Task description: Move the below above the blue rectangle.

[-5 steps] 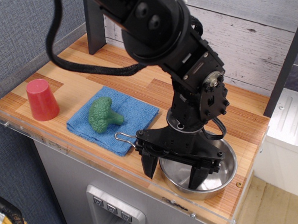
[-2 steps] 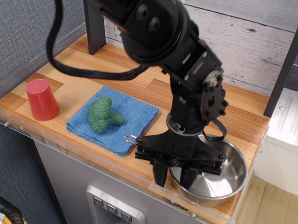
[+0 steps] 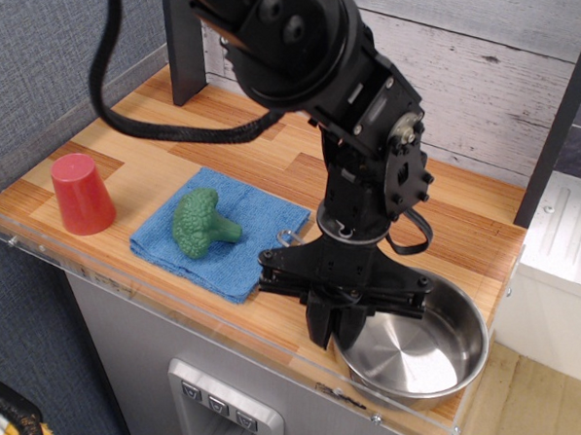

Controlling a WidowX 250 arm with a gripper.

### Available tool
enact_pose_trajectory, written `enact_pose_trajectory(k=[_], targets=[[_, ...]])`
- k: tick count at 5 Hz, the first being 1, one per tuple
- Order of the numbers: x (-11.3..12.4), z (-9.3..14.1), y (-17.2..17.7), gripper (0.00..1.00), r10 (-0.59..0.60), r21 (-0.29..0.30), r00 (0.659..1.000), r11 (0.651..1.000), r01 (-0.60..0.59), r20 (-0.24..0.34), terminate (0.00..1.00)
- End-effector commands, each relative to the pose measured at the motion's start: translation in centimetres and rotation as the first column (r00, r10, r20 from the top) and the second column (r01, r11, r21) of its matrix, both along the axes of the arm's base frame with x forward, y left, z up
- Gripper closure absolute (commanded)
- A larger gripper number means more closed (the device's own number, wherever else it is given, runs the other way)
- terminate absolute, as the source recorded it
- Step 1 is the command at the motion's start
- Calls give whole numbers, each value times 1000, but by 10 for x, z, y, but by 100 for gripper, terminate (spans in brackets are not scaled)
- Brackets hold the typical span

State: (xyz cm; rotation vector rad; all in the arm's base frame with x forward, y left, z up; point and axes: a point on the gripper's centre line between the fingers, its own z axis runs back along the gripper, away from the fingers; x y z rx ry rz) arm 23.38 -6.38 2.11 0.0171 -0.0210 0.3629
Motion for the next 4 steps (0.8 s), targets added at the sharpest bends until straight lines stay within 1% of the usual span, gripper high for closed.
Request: enact_pose_trajectory(k=[1,2,3,4], targets=[[11,48,2,100,13,-30,989,1000,-9,146,0],[16,63,14,100,51,-54,981,998,-41,185,0],[26,70,37,100,105,-79,972,993,-90,209,0],[42,76,69,100,159,-72,961,987,-146,225,0]])
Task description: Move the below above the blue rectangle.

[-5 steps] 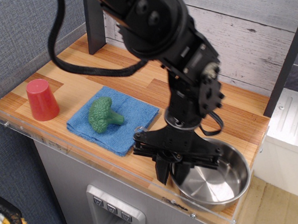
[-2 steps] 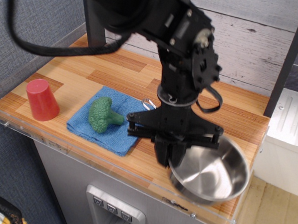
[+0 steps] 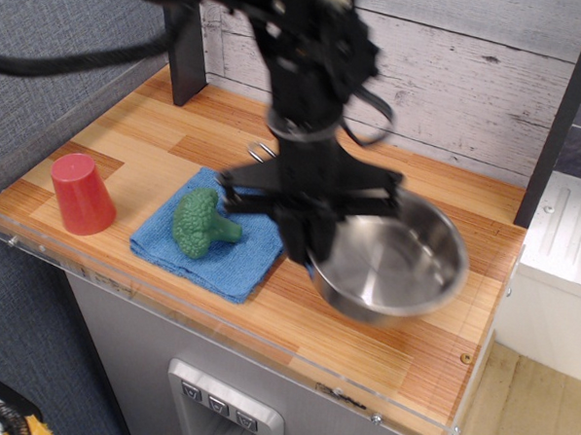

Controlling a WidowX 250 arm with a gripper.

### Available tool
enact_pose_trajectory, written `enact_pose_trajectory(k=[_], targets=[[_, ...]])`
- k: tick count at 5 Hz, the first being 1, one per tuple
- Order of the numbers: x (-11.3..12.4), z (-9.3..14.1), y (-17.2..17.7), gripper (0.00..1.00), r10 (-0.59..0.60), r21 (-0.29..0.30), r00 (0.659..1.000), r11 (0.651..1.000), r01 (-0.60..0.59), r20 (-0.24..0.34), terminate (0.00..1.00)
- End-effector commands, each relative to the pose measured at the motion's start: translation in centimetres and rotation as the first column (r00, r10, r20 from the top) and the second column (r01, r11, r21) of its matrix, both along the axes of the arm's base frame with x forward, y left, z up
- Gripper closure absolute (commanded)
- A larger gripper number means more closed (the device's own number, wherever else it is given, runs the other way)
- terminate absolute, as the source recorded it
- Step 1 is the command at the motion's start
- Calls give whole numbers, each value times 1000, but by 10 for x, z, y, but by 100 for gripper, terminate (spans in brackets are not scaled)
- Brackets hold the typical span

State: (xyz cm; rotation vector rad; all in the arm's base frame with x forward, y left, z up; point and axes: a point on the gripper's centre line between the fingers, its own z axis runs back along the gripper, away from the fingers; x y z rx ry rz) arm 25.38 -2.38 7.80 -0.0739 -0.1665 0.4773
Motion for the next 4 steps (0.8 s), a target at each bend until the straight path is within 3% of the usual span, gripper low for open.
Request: enact_pose_trajectory(k=[1,2,4], targets=[[34,24,56,100,98,-9,993,995,-97,67,0],[47,29,80,100,139,-33,987,990,-136,76,0],[77,16,131,100,212,-5,977,977,-212,24,0]])
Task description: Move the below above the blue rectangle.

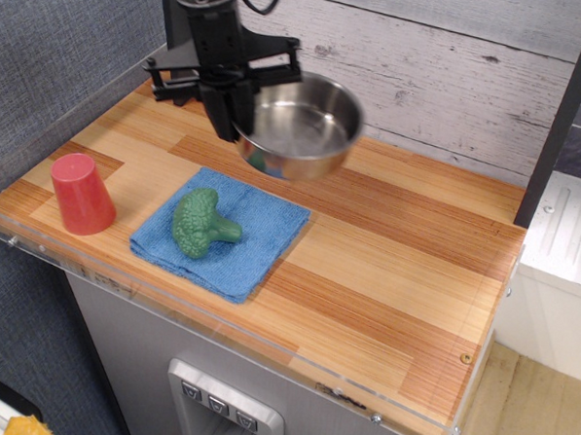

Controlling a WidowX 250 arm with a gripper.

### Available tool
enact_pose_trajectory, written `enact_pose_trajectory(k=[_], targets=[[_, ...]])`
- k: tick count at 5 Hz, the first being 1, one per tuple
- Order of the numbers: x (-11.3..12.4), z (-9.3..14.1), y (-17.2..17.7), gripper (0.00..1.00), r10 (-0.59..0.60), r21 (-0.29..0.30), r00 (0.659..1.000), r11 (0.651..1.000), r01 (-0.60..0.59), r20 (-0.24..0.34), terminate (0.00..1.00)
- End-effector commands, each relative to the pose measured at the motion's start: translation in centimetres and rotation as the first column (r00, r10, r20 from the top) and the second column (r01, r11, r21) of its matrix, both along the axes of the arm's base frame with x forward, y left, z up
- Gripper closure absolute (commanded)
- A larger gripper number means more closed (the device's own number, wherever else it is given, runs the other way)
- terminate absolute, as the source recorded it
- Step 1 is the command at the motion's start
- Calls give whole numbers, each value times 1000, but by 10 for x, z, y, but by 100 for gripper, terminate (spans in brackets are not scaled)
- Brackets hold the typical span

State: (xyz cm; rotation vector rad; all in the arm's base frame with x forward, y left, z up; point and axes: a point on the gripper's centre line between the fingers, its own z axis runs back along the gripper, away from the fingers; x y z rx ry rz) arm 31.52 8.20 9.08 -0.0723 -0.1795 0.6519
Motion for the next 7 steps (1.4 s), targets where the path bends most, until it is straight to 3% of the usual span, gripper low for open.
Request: enact_pose_trajectory(k=[1,2,3,4,6,7], targets=[[27,-8,40,100,-70,47,998,996,69,2,0],[37,-22,49,100,-45,60,999,997,45,6,0],[48,-37,49,100,-97,47,995,994,98,-24,0],[56,-52,49,100,-122,41,992,992,123,-13,0],[54,-56,51,100,-110,61,993,992,112,-33,0],[51,-56,52,0,-69,29,997,997,69,-17,0]])
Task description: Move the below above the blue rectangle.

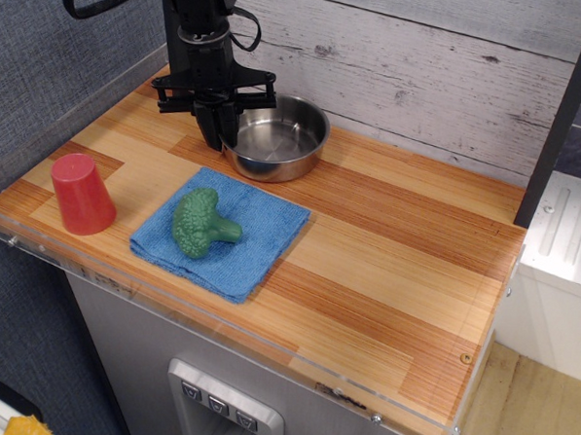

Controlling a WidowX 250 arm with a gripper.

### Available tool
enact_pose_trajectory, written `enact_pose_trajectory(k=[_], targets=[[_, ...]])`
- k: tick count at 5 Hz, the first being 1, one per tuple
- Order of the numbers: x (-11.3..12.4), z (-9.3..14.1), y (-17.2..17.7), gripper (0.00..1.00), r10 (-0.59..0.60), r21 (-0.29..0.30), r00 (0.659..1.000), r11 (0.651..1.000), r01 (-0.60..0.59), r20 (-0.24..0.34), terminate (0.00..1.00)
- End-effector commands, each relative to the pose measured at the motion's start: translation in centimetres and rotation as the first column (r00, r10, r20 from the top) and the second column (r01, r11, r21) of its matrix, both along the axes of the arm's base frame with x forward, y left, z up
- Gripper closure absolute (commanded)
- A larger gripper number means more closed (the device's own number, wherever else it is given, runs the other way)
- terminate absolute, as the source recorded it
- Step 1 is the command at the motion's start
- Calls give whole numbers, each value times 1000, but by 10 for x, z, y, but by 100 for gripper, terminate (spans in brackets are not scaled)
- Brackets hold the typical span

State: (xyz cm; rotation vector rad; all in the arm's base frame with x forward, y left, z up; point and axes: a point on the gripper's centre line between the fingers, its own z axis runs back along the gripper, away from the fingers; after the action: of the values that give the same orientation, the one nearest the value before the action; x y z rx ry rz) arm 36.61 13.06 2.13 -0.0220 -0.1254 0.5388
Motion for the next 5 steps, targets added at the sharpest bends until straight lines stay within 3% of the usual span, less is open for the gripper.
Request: enact_pose_trajectory(k=[1,2,4,5], targets=[[-1,17,5,0,46,-13,999,999,-46,25,0],[-2,23,5,0,70,-34,997,997,-69,27,0],[-7,56,2,0,77,27,996,997,-78,46,0],[-9,69,-2,0,59,29,997,998,-61,45,0]])
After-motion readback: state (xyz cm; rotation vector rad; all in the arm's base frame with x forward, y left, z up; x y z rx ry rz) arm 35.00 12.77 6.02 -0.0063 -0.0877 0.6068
